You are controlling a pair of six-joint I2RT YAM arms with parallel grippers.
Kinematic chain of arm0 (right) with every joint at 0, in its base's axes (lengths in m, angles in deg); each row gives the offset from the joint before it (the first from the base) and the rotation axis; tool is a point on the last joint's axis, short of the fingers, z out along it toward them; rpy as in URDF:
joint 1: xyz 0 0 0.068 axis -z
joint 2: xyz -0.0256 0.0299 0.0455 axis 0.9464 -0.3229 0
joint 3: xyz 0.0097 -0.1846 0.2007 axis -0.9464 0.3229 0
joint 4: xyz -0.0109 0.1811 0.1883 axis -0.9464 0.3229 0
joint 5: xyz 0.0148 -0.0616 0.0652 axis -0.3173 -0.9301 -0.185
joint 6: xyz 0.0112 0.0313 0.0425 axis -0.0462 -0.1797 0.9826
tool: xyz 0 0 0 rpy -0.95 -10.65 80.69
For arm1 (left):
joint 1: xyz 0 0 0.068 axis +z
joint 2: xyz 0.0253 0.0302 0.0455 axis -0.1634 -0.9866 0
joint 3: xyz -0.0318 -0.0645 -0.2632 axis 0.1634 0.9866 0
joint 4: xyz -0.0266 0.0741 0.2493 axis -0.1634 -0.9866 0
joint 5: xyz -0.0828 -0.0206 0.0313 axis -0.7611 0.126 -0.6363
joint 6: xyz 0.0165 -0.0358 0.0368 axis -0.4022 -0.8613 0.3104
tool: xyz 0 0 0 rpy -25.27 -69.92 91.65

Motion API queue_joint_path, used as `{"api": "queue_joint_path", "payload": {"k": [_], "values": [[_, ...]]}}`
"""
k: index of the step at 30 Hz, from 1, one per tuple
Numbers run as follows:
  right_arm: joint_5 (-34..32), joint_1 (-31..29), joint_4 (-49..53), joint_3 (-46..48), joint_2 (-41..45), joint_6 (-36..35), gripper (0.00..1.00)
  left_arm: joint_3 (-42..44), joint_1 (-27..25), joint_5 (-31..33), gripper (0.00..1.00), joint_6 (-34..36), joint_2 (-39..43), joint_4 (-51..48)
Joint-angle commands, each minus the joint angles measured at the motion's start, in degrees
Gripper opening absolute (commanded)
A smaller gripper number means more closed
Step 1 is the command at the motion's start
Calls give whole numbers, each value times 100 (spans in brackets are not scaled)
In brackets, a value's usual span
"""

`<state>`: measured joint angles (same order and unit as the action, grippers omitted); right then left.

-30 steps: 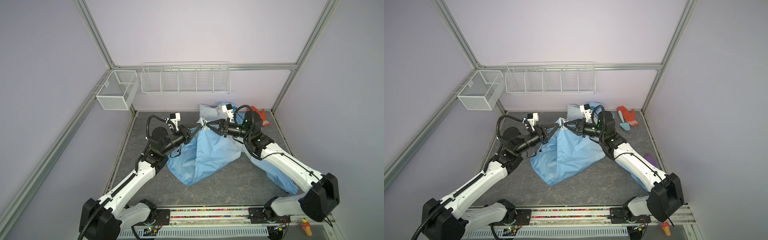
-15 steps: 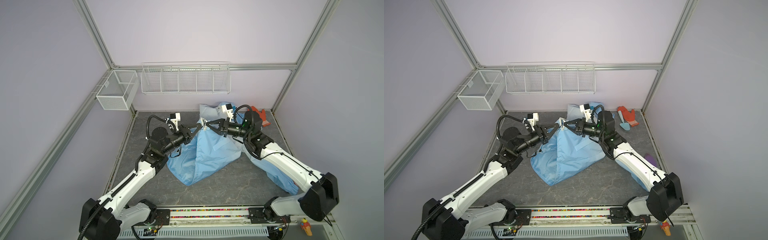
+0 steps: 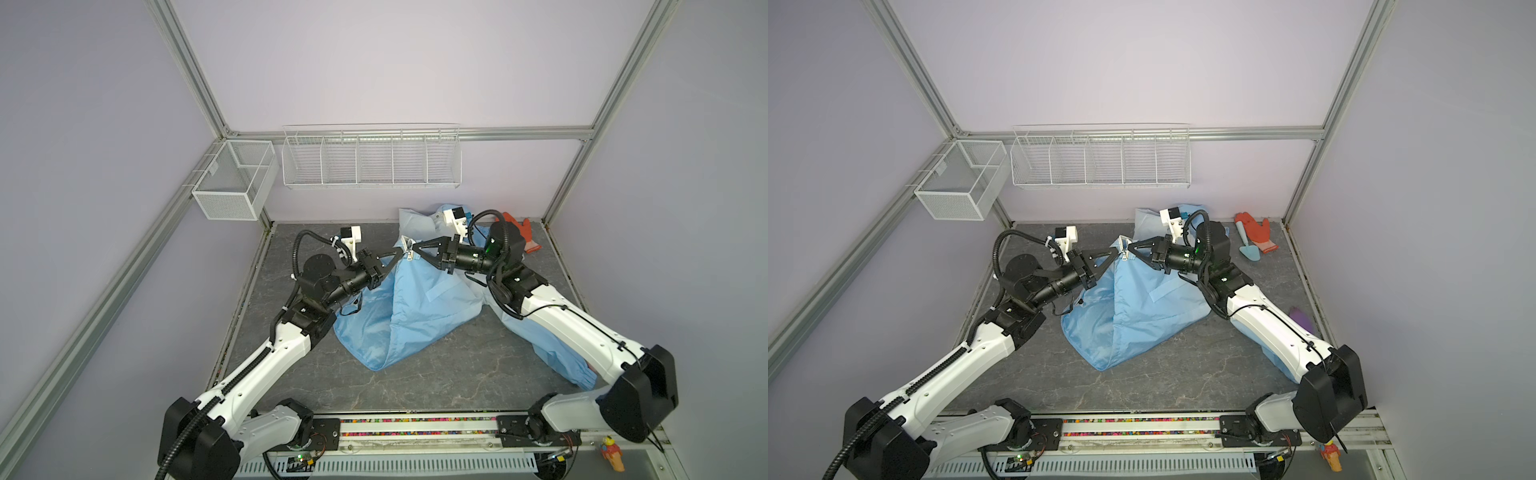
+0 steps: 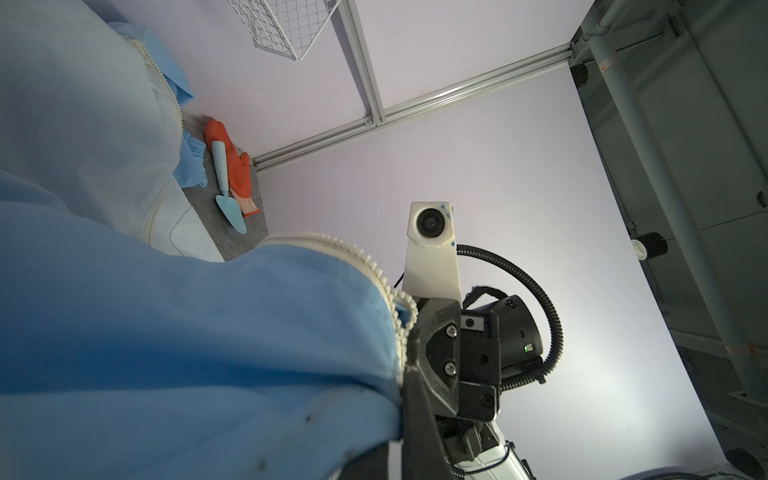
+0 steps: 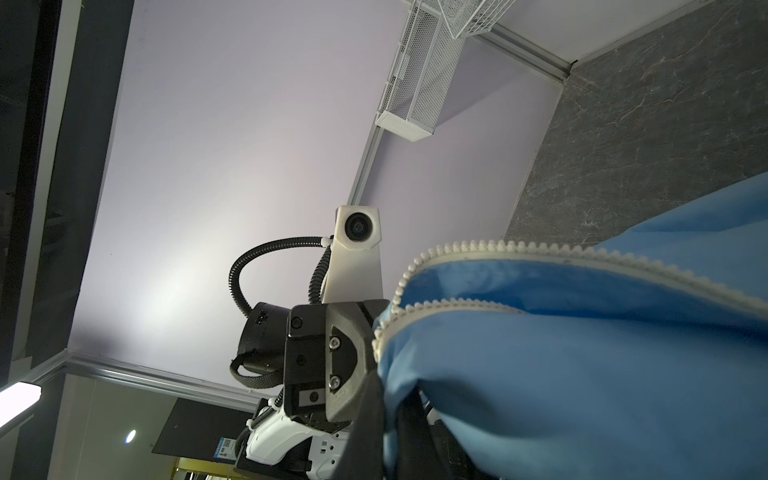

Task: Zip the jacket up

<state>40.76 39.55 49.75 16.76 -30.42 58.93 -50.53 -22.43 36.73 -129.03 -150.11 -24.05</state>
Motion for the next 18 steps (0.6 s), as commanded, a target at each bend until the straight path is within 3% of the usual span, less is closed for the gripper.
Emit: {"api": "queue_joint_path", "payload": {"k": [1, 13, 18], "values": [[18, 29, -364, -225, -11, 191, 6, -98, 11, -181, 0, 174, 144, -76], [99, 87, -121, -308, -134, 298, 6, -199, 11, -347, 0, 486, 303, -770], [481, 219, -75, -424, -334, 436, 6, -275, 6, -582, 0, 601, 336, -1183]]}}
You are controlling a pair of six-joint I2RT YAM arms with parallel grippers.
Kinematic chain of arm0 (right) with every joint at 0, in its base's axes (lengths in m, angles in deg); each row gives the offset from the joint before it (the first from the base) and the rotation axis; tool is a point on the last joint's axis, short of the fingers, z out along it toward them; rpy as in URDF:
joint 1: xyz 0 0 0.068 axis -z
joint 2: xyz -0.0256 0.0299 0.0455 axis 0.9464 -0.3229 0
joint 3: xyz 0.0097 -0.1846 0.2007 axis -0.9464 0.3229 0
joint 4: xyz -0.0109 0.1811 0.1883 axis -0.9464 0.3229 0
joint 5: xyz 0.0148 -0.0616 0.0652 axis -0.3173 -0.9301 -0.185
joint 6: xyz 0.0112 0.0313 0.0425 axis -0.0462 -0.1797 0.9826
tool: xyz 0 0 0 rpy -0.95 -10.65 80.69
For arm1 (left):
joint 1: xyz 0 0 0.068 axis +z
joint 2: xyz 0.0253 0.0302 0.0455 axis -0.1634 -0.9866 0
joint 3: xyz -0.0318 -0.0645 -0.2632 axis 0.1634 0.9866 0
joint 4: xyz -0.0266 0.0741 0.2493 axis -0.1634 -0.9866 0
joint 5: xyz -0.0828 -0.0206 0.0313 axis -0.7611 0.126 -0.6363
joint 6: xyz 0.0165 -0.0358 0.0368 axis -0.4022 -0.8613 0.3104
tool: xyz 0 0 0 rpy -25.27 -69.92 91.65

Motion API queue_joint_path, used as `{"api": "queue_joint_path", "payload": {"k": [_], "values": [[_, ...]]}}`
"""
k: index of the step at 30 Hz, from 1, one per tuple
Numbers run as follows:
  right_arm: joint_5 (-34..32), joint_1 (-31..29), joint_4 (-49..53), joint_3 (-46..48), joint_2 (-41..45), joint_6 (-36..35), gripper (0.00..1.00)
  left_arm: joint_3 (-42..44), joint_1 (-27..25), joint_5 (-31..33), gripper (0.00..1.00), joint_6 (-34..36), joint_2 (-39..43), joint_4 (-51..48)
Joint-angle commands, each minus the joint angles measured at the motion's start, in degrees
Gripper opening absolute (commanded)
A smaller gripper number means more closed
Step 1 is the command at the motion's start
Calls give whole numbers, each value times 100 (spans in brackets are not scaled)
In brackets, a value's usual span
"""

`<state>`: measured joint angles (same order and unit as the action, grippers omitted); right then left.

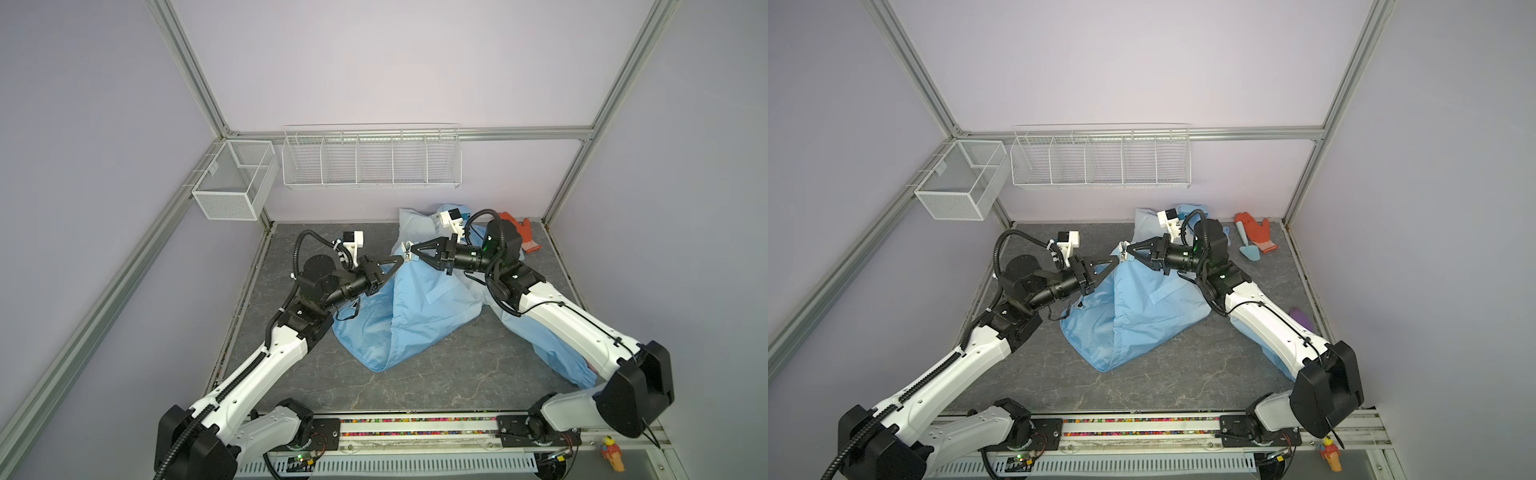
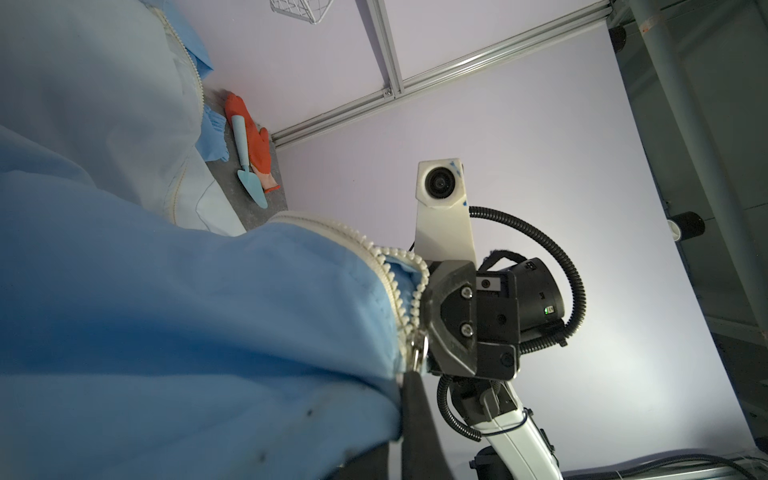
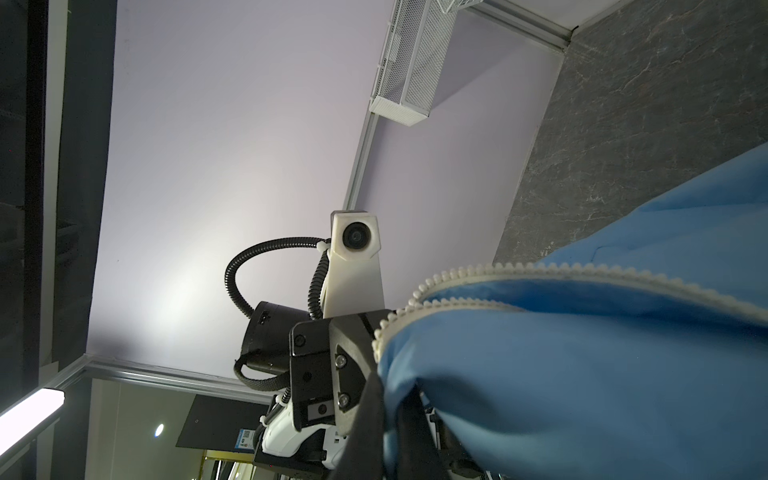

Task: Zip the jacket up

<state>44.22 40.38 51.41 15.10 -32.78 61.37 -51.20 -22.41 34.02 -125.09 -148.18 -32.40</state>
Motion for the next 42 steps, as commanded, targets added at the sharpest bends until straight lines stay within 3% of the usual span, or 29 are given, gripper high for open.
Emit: {"api": "queue_joint_path", "payload": {"k": [1, 11, 15, 19, 21, 24, 28, 36, 42], "values": [[212, 158, -234, -285, -137, 211, 6, -204, 8, -365, 0, 215, 167, -393], [316, 290, 111, -544, -281, 1, 6, -197, 8, -674, 0, 312, 258, -870], [412, 230, 17, -545, -324, 45, 6, -73, 8, -333, 0, 171, 330, -739], [399, 100, 66, -469, -245, -104, 6, 170, 23, 70, 0, -381, 293, -5], [331, 26, 182, -466, -188, -244, 6, 160, 22, 164, 10, -486, 269, 115], [216, -4, 237, -425, -116, -333, 6, -12, 19, 204, 36, -445, 275, -219], [194, -5, 199, -398, -97, -356, 6, 30, 8, 354, 52, -655, 398, -479], [187, -11, 81, -300, -54, -350, 6, 701, -39, 1299, 55, -1875, 744, 80], [168, -44, 64, -259, -36, -402, 6, 467, -123, 1202, 56, -2415, 507, 107]]}}
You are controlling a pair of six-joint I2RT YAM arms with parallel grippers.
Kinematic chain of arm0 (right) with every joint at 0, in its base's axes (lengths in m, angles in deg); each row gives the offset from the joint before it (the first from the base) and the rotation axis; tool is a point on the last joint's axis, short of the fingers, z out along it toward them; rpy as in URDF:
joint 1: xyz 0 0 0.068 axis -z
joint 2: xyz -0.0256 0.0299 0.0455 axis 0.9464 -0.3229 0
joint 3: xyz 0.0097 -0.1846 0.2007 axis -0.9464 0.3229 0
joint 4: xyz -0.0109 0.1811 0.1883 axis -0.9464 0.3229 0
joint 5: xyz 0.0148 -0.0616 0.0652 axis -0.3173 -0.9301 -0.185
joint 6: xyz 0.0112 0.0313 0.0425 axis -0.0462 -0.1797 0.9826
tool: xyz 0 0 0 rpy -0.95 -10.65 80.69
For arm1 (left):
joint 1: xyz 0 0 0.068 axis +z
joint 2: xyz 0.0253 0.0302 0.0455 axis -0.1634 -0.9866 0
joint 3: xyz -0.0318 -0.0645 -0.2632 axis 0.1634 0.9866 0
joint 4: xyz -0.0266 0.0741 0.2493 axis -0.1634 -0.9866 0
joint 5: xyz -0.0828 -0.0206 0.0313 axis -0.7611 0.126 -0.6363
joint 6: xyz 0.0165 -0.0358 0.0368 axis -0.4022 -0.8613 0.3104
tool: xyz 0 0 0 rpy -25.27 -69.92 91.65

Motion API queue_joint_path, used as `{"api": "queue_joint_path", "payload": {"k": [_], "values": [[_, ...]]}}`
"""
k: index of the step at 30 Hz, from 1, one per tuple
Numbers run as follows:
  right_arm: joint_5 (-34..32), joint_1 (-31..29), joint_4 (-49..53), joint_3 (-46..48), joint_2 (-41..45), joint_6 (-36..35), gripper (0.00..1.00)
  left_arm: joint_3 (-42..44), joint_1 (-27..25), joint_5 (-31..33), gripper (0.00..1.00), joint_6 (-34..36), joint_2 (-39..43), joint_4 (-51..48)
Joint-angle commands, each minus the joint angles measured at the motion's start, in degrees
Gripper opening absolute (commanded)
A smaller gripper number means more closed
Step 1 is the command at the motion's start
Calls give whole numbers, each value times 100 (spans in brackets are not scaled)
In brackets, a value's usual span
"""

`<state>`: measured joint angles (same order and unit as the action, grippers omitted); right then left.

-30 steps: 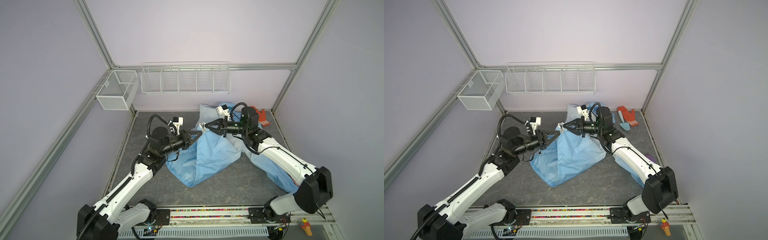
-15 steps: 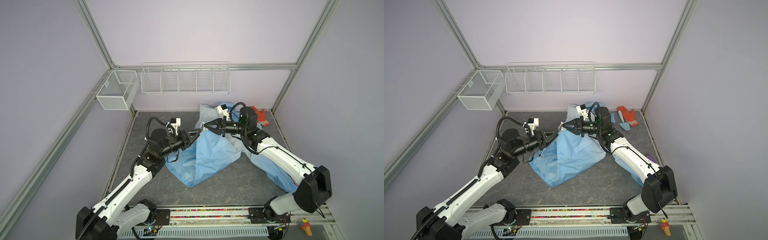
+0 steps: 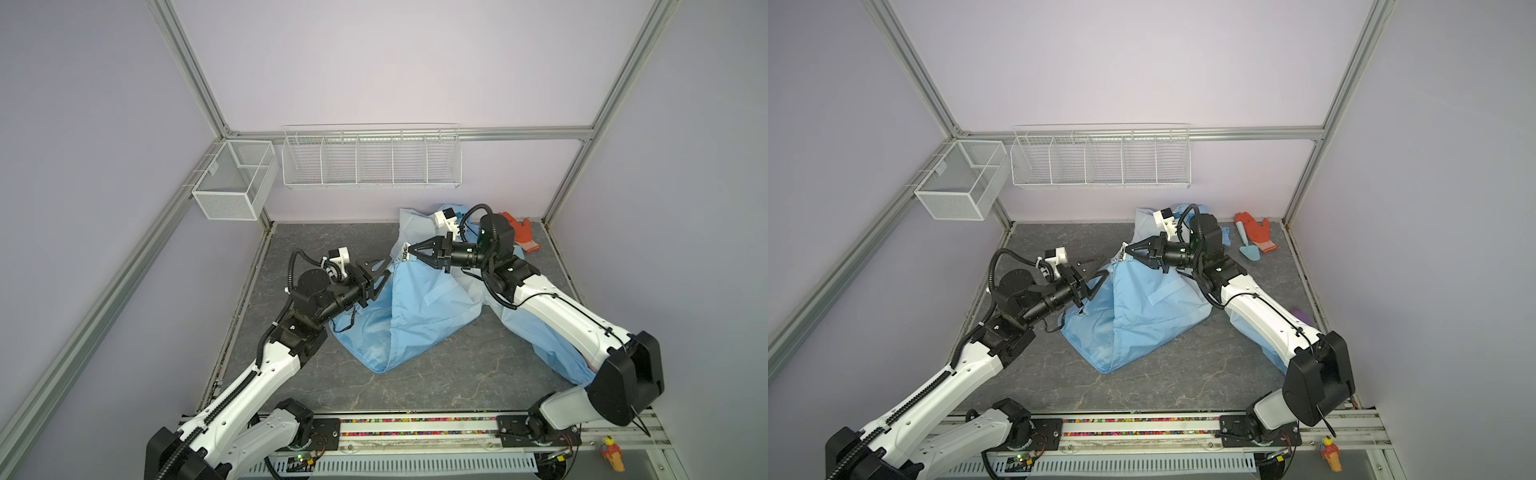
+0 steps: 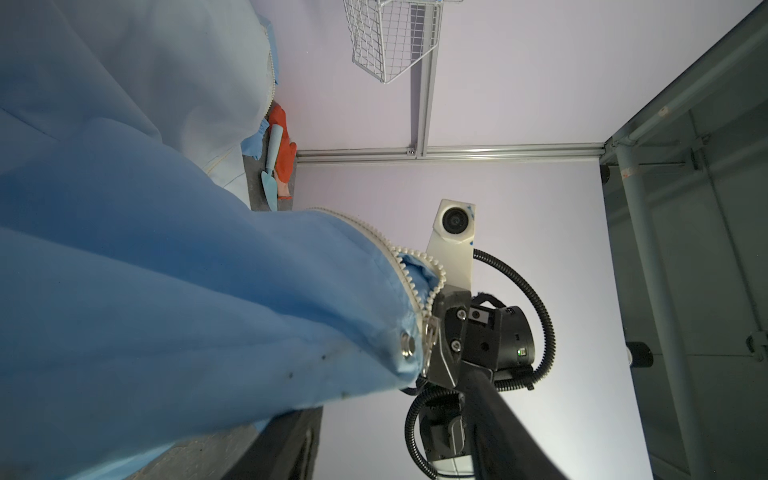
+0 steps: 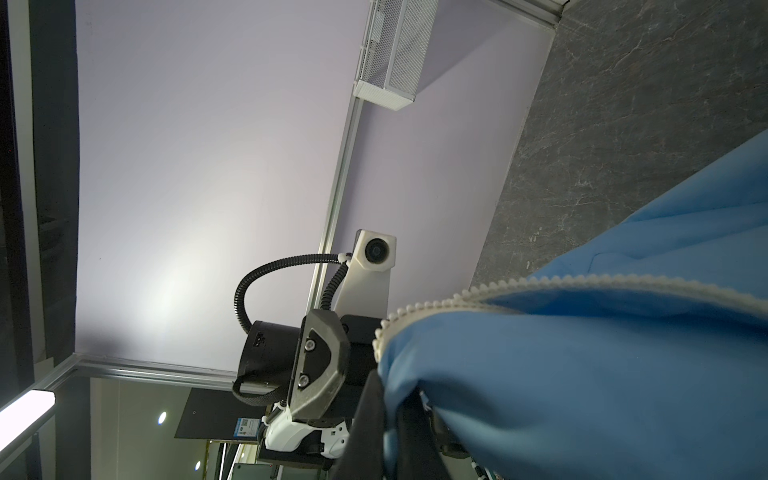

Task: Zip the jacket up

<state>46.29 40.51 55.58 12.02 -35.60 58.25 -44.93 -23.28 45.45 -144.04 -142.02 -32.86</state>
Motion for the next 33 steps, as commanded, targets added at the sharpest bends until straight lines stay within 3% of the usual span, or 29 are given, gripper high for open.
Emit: {"api": "queue_joint_path", "payload": {"k": [1, 11, 25, 33], "values": [[-47, -59, -356, 53, 252, -97, 6, -147, -41, 18, 56, -644, -169, 241], [-100, -150, -69, 71, 325, -375, 6, -209, -171, 560, 55, -954, -303, 587], [-231, -287, 158, 60, 325, -635, 6, -503, -190, 444, 50, -997, -531, 748], [-336, -308, 168, 39, 297, -626, 6, -564, -249, 347, 31, -984, -635, 816]]}}
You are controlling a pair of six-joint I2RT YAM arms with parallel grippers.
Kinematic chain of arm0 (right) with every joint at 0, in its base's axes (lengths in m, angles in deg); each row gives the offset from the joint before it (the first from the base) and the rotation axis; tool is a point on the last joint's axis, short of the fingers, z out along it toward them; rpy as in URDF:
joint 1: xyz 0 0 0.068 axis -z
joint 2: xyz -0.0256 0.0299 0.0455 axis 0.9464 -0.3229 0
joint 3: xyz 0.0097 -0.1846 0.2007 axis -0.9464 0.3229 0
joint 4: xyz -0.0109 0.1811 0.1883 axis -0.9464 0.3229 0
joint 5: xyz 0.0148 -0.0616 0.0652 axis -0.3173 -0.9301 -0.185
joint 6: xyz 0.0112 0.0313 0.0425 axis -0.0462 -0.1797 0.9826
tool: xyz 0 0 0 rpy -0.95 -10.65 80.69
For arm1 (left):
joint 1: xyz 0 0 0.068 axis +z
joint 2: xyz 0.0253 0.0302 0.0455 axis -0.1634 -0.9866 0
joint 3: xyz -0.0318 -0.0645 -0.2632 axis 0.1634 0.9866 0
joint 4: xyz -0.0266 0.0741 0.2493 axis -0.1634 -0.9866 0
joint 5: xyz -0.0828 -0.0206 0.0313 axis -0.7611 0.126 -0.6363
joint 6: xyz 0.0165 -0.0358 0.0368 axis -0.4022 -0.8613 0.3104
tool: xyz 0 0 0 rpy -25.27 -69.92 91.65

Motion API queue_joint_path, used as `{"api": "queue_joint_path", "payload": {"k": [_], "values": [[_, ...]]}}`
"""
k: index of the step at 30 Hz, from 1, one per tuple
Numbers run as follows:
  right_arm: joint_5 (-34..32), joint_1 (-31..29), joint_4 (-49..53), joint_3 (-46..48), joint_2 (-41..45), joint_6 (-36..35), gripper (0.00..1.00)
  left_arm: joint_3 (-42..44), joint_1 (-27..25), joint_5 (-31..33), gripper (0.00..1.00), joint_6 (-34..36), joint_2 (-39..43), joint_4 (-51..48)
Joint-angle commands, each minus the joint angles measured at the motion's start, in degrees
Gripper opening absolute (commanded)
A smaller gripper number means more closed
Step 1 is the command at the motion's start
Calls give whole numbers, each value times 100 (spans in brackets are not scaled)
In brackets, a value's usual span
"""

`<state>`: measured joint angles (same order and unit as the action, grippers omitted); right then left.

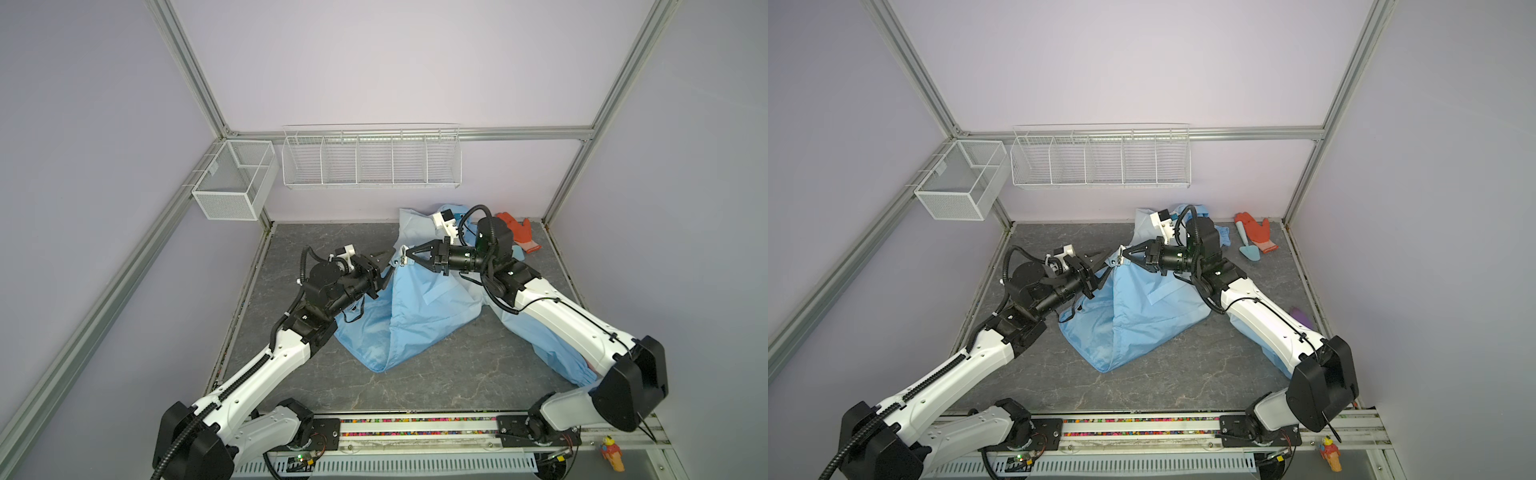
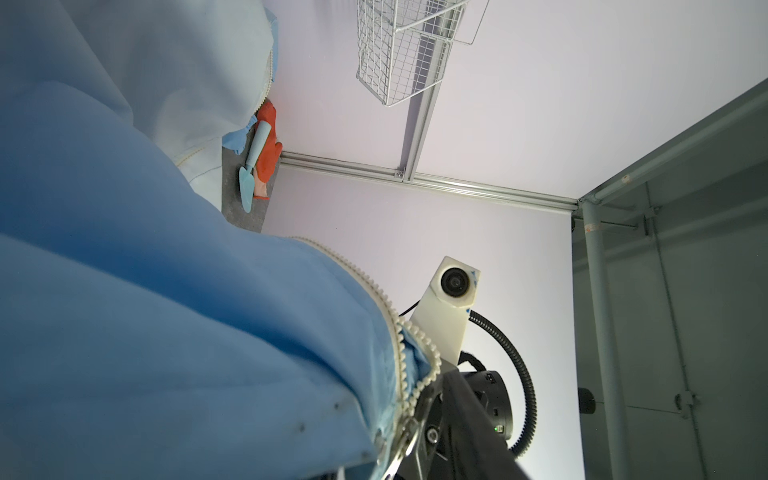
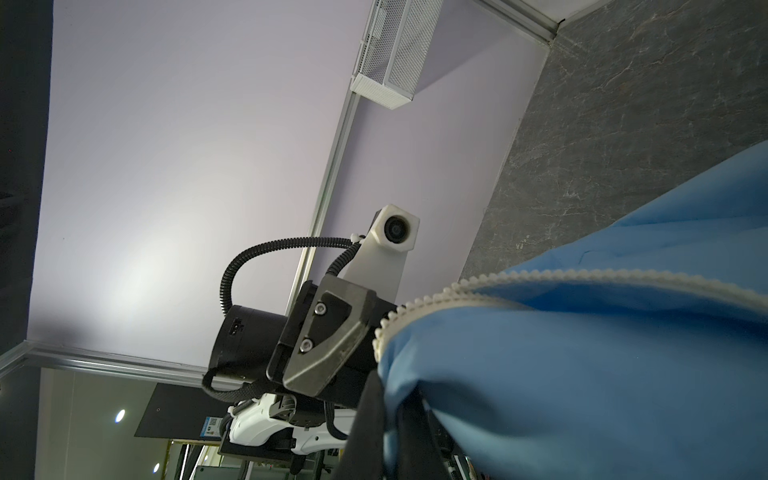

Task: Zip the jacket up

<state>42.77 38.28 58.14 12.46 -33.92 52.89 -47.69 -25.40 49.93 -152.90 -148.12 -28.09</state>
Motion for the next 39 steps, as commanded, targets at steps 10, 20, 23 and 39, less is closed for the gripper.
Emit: {"api": "queue_joint_path", "payload": {"k": [10, 20, 23, 39], "values": [[-207, -36, -498, 9, 61, 490, 6, -416, -61, -491, 0, 209, -72, -60], [-711, 90, -683, 84, 21, 1215, 6, -526, -220, -666, 0, 752, -71, -401], [-941, 122, -593, 199, 81, 1201, 6, -698, -247, -761, 0, 952, -46, -681], [-961, 217, 641, 260, 140, 492, 8, -410, -239, -668, 0, 755, 201, -545]]}}
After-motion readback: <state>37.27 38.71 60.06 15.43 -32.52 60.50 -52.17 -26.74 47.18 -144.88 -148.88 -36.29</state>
